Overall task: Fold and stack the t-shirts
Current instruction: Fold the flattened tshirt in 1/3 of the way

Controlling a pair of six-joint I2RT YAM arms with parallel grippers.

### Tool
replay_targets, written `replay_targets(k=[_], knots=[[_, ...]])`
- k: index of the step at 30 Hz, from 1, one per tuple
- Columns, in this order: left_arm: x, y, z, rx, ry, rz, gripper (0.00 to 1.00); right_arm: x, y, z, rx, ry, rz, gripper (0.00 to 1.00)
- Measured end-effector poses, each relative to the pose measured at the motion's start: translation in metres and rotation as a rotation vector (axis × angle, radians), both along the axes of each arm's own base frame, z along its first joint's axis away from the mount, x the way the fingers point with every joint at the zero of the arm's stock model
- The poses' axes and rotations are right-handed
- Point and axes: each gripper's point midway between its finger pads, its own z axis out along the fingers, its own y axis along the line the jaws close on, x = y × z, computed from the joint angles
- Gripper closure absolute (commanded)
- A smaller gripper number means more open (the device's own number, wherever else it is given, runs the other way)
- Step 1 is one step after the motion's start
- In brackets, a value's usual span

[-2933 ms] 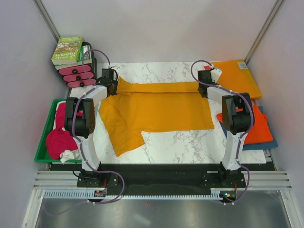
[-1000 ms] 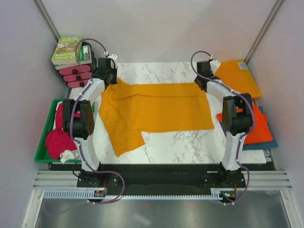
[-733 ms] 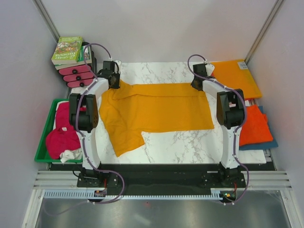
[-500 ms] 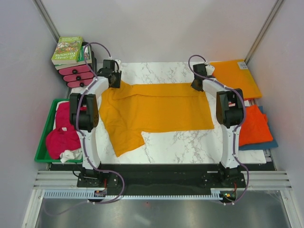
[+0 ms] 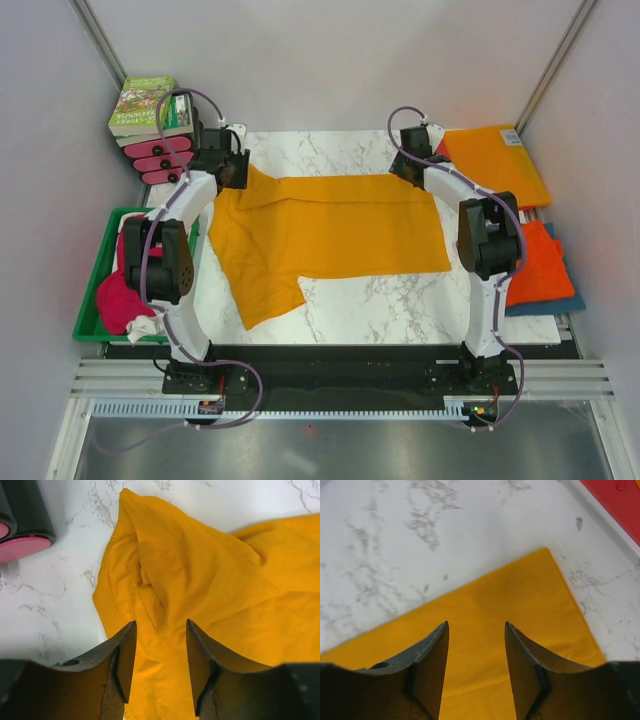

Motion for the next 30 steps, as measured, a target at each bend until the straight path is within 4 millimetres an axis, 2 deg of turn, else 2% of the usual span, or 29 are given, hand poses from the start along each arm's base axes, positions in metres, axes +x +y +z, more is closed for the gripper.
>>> replay_targets(k=[1, 4, 6, 8, 9, 11, 18, 21, 26, 27, 30], knots=[[-0.004, 0.000, 0.005, -0.003, -0.010, -0.002, 0.58, -0.002, 0.009, 0.012, -0.001, -0.020, 0.022, 0.45], [-0.015, -0.001, 0.009, -0.006, -0.015, -0.016, 0.63, -0.014, 0.040, 0.047, 0.003, -0.083, 0.091, 0.48], [-0.024, -0.002, -0.002, -0.006, 0.015, -0.031, 0.64, -0.027, 0.064, 0.065, 0.004, -0.112, 0.146, 0.50], [-0.032, -0.001, -0.016, -0.001, 0.054, -0.040, 0.64, -0.041, 0.087, 0.073, -0.001, -0.125, 0.204, 0.50], [-0.036, -0.001, -0.023, 0.002, 0.072, -0.044, 0.64, -0.046, 0.095, 0.074, -0.006, -0.125, 0.227, 0.50], [-0.040, -0.002, -0.037, 0.007, 0.112, -0.058, 0.65, -0.062, 0.125, 0.071, -0.022, -0.116, 0.301, 0.50], [-0.039, -0.009, -0.068, -0.014, 0.182, -0.097, 0.67, -0.108, 0.200, 0.045, -0.072, -0.063, 0.473, 0.50], [-0.030, -0.013, -0.076, -0.022, 0.192, -0.108, 0.67, -0.116, 0.208, 0.029, -0.089, -0.027, 0.493, 0.51], [-0.019, -0.014, -0.083, -0.020, 0.194, -0.113, 0.70, -0.115, 0.204, 0.010, -0.121, 0.014, 0.480, 0.51], [-0.017, -0.014, -0.084, -0.019, 0.194, -0.113, 0.72, -0.115, 0.203, 0.009, -0.123, 0.017, 0.478, 0.51], [-0.016, -0.014, -0.088, -0.017, 0.199, -0.113, 0.88, -0.112, 0.205, 0.011, -0.120, 0.011, 0.474, 0.52]])
